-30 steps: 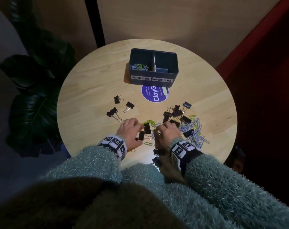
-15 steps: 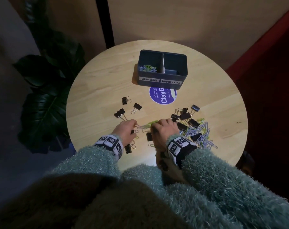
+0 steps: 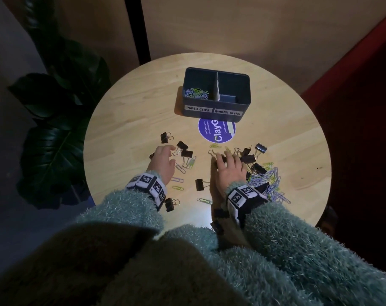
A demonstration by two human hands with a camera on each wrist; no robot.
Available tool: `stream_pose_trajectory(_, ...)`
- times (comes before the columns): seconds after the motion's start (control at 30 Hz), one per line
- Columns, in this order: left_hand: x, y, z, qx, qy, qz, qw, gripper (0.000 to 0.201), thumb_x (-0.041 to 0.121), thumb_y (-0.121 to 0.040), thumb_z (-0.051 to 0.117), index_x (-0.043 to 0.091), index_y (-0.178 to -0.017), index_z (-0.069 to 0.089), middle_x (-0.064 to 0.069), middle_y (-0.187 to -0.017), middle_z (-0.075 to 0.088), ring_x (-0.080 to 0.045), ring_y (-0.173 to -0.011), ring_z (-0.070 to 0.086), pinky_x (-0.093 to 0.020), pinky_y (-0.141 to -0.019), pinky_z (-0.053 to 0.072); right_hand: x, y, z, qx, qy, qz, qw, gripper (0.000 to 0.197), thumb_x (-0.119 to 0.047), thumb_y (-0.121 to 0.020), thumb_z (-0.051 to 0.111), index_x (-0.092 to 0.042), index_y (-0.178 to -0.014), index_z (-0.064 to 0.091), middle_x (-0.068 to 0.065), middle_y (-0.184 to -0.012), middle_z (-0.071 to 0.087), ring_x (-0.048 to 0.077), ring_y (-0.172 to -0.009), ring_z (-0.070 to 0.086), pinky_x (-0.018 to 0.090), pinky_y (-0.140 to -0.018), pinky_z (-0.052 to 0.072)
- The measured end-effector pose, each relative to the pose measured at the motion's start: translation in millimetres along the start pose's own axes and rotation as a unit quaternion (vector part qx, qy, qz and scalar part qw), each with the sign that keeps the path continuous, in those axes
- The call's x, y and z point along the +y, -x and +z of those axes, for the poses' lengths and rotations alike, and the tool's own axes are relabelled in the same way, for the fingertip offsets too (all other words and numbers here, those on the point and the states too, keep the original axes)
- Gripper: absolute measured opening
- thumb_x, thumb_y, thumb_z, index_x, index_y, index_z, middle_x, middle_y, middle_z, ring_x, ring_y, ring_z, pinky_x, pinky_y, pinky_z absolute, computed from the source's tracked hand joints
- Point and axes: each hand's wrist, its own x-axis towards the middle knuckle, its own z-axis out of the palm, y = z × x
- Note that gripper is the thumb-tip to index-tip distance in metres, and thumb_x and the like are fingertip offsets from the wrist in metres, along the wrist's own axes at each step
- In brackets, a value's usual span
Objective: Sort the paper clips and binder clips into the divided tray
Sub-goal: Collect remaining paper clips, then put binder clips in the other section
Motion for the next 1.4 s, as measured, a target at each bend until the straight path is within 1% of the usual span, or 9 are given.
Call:
stream_pose_trajectory(0.2, -3, 1, 7, -0.081, -0.12, 0.074, 0.987, 0.037, 0.004, -0.09, 0.053, 0.016, -0.125, 0.054, 0.0, -0.126, 0.051, -0.016, -0.12, 0.047, -0.029, -0.103, 0.042, 0, 8, 1, -0.068, 0.047, -0.211, 0.974, 0.053, -0.055, -0.089, 0.043, -0.037, -0.139, 0.034, 0.002, -0.15, 0.026, 0.031, -0.14, 0.019, 0.05, -0.116, 0.012)
stream_pose_trajectory(0.33, -1, -3, 9, -0.121, -0.152, 0.045, 0.98, 0.038, 0.005, -0.089, 0.056, 0.014, -0.125, 0.051, -0.002, -0.126, 0.05, -0.018, -0.119, 0.047, -0.03, -0.103, 0.042, 1, -5, -4, -0.055, 0.053, -0.156, 0.985, 0.056, -0.057, -0.086, 0.049, -0.026, -0.132, 0.046, 0.002, -0.133, 0.045, 0.023, -0.125, 0.035, 0.039, -0.107, 0.028)
stream_pose_trajectory(0.57, 2, 12, 0, -0.246, -0.196, 0.042, 0.948, 0.02, 0.038, -0.085, 0.064, 0.019, -0.085, 0.066, 0.004, -0.086, 0.063, -0.012, -0.082, 0.059, -0.029, -0.079, 0.052, -11, -41, -19, 0.017, -0.11, -0.004, 0.994, 0.053, -0.053, -0.094, 0.037, -0.024, -0.137, 0.042, 0.005, -0.14, 0.041, 0.025, -0.13, 0.034, 0.041, -0.108, 0.03)
stream_pose_trajectory(0.73, 12, 9, 6, -0.209, -0.208, 0.143, 0.945, 0.043, 0.034, -0.092, 0.053, 0.025, -0.133, 0.048, 0.003, -0.127, 0.051, -0.016, -0.121, 0.044, -0.034, -0.104, 0.039, 2, -64, -33, -0.072, -0.03, -0.032, 0.996, 0.053, -0.043, -0.098, 0.032, -0.025, -0.147, 0.021, -0.002, -0.158, 0.016, 0.03, -0.145, 0.009, 0.053, -0.115, 0.014)
stream_pose_trajectory(0.83, 17, 1, 13, -0.246, -0.337, 0.168, 0.893, 0.065, 0.044, -0.095, 0.042, 0.025, -0.15, 0.013, 0.008, -0.158, 0.01, -0.022, -0.145, 0.007, -0.045, -0.116, 0.014, 14, -69, -32, -0.153, 0.031, -0.04, 0.987, 0.064, -0.058, -0.094, 0.022, -0.027, -0.15, 0.013, -0.007, -0.159, 0.004, 0.028, -0.147, -0.001, 0.058, -0.115, 0.003)
stream_pose_trajectory(0.93, 15, -6, 17, -0.301, -0.418, 0.15, 0.844, 0.074, 0.053, -0.096, 0.03, 0.02, -0.151, -0.007, 0.006, -0.157, -0.02, -0.025, -0.144, -0.021, -0.053, -0.116, -0.006, 24, -62, -28, -0.13, 0.02, 0.039, 0.991, 0.073, -0.064, -0.092, 0.019, -0.019, -0.149, 0.015, -0.001, -0.16, 0.006, 0.025, -0.147, 0.003, 0.059, -0.115, 0.003)
stream_pose_trajectory(1.07, 17, -12, 20, -0.25, -0.411, 0.14, 0.865, 0.08, 0.057, -0.094, 0.033, 0.018, -0.15, -0.008, 0.002, -0.157, -0.022, -0.027, -0.144, -0.022, -0.052, -0.114, -0.009, 17, -42, -19, -0.143, 0.049, 0.047, 0.987, 0.082, -0.067, -0.09, 0.014, -0.013, -0.151, 0.005, 0.006, -0.16, 0.001, 0.024, -0.147, 0.002, 0.056, -0.115, 0.0)
stream_pose_trajectory(1.27, 32, -18, 34, -0.265, -0.41, 0.194, 0.851, 0.081, 0.07, -0.087, 0.025, 0.032, -0.15, -0.009, 0.001, -0.155, -0.028, -0.028, -0.142, -0.027, -0.059, -0.113, -0.012, -8, -29, -29, -0.064, -0.208, 0.021, 0.976, 0.045, -0.027, -0.1, 0.028, -0.013, -0.143, 0.025, 0.007, -0.136, 0.053, 0.021, -0.131, 0.044, 0.049, -0.118, 0.006)
stream_pose_trajectory(1.4, 36, -27, 28, -0.215, -0.403, 0.115, 0.882, 0.084, 0.069, -0.088, 0.026, 0.024, -0.15, -0.01, -0.003, -0.156, -0.024, -0.03, -0.143, -0.023, -0.058, -0.112, -0.01, 4, -42, -41, -0.056, -0.141, 0.031, 0.988, 0.051, -0.013, -0.094, 0.038, -0.016, -0.144, 0.025, 0.01, -0.12, 0.065, 0.023, -0.119, 0.056, 0.045, -0.117, 0.012)
